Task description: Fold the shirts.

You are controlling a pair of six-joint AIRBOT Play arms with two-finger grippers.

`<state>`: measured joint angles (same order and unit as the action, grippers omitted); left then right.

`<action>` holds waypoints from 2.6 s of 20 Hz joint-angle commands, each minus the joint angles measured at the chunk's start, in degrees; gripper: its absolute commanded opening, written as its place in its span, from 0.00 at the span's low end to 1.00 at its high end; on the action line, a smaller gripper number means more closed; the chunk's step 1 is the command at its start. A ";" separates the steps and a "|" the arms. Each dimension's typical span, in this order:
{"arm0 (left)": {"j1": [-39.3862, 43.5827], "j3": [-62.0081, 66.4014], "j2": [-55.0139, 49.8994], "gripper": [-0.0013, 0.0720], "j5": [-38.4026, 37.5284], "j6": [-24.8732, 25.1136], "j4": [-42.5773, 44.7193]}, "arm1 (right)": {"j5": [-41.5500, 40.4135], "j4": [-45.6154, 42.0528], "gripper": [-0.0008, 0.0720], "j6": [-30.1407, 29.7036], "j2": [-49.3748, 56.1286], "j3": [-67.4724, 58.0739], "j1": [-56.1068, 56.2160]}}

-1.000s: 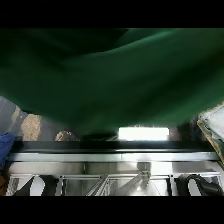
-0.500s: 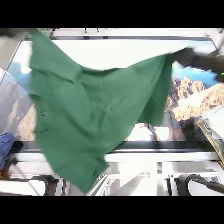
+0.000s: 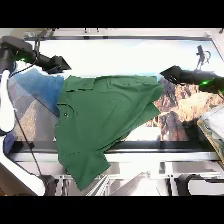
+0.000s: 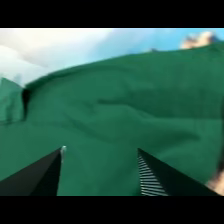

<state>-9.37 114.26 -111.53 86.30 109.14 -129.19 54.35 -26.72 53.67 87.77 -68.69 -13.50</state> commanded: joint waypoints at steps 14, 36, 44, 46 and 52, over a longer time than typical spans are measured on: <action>-17.40 -78.51 45.97 0.99 4.61 -13.77 17.73 | 14.78 -23.26 0.73 11.67 -1.31 10.45 -7.13; -7.93 -84.30 28.39 0.05 -8.17 0.44 1.57 | 15.15 -17.40 0.73 8.90 -1.25 10.47 -8.52; -6.49 -75.10 28.39 0.05 -1.73 -0.72 1.53 | 14.80 -14.86 0.61 7.06 6.08 10.45 -5.62; -6.49 -73.22 28.39 0.05 0.07 -0.83 1.53 | 13.49 -10.99 0.61 5.60 8.26 10.45 -3.93; -6.49 -70.47 28.37 0.05 1.20 -0.83 1.57 | 11.89 -9.84 0.61 5.46 11.19 10.40 2.19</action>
<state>-15.90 42.44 -83.11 86.48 108.44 -127.59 67.31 -36.45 59.48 97.38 -58.35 -14.00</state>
